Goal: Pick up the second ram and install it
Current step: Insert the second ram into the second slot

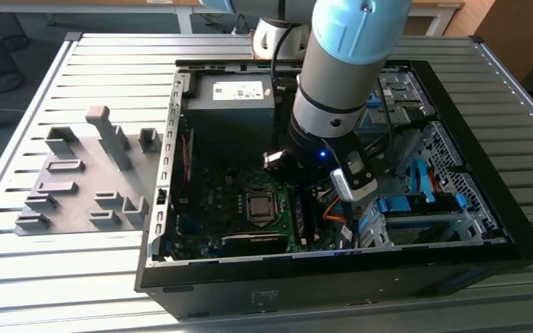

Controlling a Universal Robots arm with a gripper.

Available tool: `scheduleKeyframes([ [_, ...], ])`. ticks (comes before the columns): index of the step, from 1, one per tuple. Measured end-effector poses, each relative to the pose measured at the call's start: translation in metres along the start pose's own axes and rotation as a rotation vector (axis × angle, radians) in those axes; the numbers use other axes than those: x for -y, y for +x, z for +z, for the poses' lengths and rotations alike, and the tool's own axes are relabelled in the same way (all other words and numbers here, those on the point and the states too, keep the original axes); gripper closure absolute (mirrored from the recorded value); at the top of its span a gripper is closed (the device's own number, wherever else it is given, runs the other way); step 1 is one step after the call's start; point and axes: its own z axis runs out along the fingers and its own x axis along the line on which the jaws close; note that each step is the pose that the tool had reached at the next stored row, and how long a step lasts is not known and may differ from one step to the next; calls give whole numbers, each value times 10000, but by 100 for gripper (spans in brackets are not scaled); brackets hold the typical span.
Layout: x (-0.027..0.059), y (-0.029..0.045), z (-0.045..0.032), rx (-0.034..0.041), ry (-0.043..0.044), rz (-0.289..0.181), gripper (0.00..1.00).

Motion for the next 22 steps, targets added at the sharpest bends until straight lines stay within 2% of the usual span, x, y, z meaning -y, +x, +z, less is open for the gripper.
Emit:
scheduleKeyframes([
  [7,0,6,18,1,-17,20,86],
  [12,0,8,-15,-1,-19,21,86],
  [22,6,-4,-9,-1,-26,117,86],
])
